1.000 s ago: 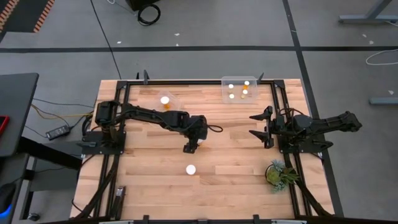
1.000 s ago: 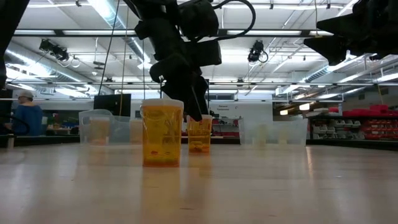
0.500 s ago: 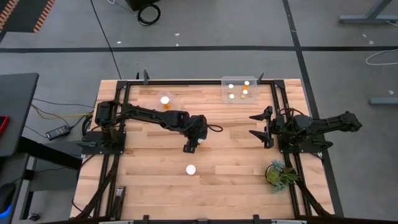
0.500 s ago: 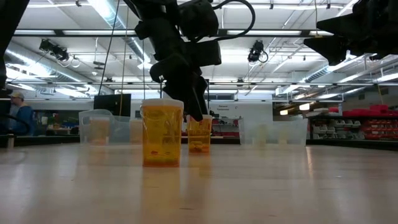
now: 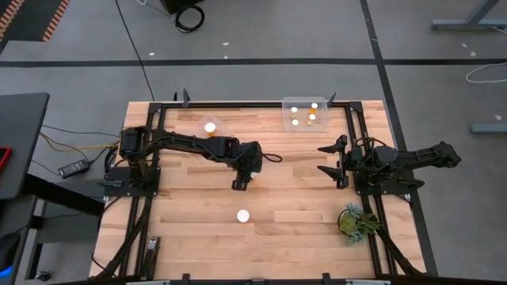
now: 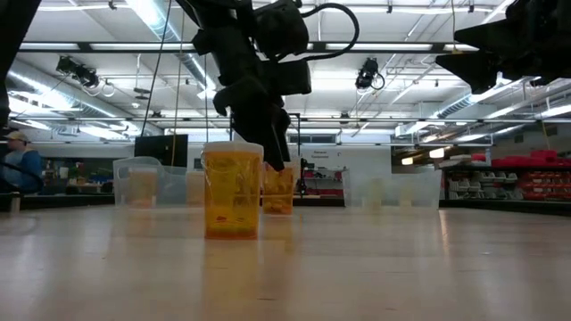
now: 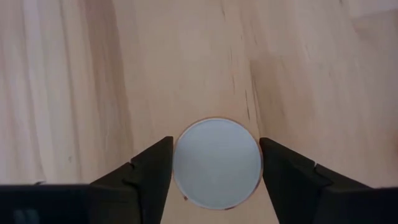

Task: Pick and place medicine bottles into bin by pill shape (circle, oval)
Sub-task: Put the top orange pill bottle into the left transparent bin

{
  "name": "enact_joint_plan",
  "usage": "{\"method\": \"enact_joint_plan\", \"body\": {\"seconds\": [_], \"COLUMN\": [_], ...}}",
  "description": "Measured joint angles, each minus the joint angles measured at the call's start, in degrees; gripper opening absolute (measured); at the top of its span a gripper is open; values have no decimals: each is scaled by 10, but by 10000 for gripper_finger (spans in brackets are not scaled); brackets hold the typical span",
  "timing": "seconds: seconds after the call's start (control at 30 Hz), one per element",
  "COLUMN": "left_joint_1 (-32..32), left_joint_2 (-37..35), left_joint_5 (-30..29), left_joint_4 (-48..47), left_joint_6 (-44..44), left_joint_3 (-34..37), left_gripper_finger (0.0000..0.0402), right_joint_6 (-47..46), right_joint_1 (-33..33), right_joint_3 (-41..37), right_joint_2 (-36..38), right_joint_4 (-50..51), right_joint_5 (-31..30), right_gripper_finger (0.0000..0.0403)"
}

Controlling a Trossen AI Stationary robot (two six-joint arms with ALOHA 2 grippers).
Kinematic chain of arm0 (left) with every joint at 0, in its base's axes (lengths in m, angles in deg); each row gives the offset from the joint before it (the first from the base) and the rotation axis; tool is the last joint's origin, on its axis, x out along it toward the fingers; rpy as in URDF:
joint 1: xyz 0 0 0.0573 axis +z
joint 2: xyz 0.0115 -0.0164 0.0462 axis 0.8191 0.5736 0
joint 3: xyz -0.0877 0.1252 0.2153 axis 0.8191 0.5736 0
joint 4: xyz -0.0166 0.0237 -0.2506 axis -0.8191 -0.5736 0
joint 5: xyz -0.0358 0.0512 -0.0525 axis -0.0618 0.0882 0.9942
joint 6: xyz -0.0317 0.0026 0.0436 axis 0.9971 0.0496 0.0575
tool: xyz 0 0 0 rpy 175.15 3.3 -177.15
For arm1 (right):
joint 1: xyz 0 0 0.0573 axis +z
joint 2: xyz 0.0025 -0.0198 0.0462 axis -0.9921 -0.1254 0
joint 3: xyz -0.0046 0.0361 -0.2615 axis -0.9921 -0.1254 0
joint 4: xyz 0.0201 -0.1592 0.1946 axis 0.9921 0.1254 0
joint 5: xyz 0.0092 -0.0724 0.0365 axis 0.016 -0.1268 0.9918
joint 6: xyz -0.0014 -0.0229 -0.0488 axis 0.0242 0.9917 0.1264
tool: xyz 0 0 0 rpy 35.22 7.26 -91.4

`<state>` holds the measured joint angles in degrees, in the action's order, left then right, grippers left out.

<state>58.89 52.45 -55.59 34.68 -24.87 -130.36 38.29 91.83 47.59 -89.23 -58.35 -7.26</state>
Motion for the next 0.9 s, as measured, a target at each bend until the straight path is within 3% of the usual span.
{"method": "enact_joint_plan", "body": {"seconds": [0.6,0.9], "left_joint_1": [40,99], "left_joint_2": [-88,-144], "left_joint_5": [-54,-81], "left_joint_4": [-89,-128], "left_joint_6": [0,0], "left_joint_3": [0,0], "left_gripper_finger": [231,231], "right_joint_6": [0,0], "right_joint_1": [0,0], "right_joint_3": [1,1], "right_joint_2": [-4,-4], "right_joint_4": [10,10], "right_joint_5": [0,0], "right_gripper_finger": [314,314]}}
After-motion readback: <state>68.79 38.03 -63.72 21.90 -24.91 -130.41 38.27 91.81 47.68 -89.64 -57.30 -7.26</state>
